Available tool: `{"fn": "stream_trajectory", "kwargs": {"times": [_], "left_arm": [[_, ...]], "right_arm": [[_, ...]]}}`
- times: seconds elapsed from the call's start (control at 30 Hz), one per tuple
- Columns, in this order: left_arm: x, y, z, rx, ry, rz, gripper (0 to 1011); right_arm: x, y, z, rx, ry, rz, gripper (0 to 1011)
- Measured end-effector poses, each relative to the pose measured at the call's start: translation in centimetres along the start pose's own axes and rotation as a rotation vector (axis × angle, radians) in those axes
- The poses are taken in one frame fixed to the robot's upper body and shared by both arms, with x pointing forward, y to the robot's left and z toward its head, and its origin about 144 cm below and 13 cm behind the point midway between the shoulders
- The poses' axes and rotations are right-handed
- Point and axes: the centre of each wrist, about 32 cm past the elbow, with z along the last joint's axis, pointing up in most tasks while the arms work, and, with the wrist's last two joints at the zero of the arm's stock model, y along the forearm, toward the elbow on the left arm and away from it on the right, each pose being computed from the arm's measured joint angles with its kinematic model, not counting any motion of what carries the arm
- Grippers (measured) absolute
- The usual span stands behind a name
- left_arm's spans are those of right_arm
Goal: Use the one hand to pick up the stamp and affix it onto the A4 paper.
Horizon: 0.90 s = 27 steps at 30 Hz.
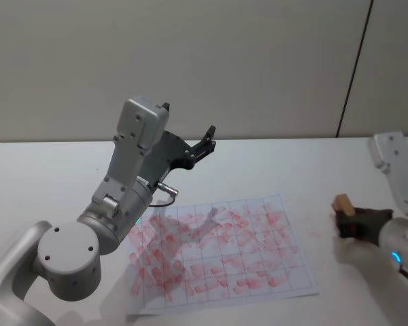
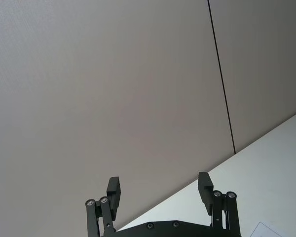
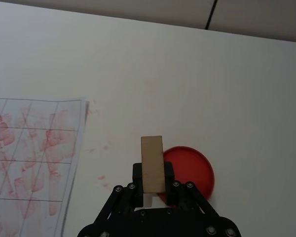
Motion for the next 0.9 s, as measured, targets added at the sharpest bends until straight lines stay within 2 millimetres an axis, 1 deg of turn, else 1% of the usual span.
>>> {"fn": "stream_trajectory", "kwargs": {"times": [0.3,0.67,0.73,0.77,0.8,0.83,0.87,0.9], "left_arm": [[0.0,0.0,0.0,0.000,0.000,0.000,1001],[0.0,0.0,0.0,0.000,0.000,0.000,1001],[0.0,0.0,0.0,0.000,0.000,0.000,1001],[0.0,0.0,0.0,0.000,0.000,0.000,1001],[0.0,0.0,0.0,0.000,0.000,0.000,1001],[0.0,0.0,0.0,0.000,0.000,0.000,1001],[0.0,0.0,0.0,0.000,0.000,0.000,1001],[0.0,0.0,0.0,0.000,0.000,0.000,1001]], "right_arm": [[1.3,-0.8,-0.8,-0.009,0.012,-0.049,219],[2.2,-0.8,-1.1,-0.004,0.024,-0.050,225],[2.3,-0.7,-1.2,-0.001,0.026,-0.042,278],[2.4,-0.7,-1.2,0.002,0.026,-0.038,321],[2.4,-0.7,-1.2,0.002,0.026,-0.038,333],[2.4,-0.6,-1.2,0.006,0.027,-0.034,383],[2.5,-0.6,-1.1,0.008,0.027,-0.032,406],[2.5,-0.5,-1.1,0.015,0.026,-0.028,465]]}}
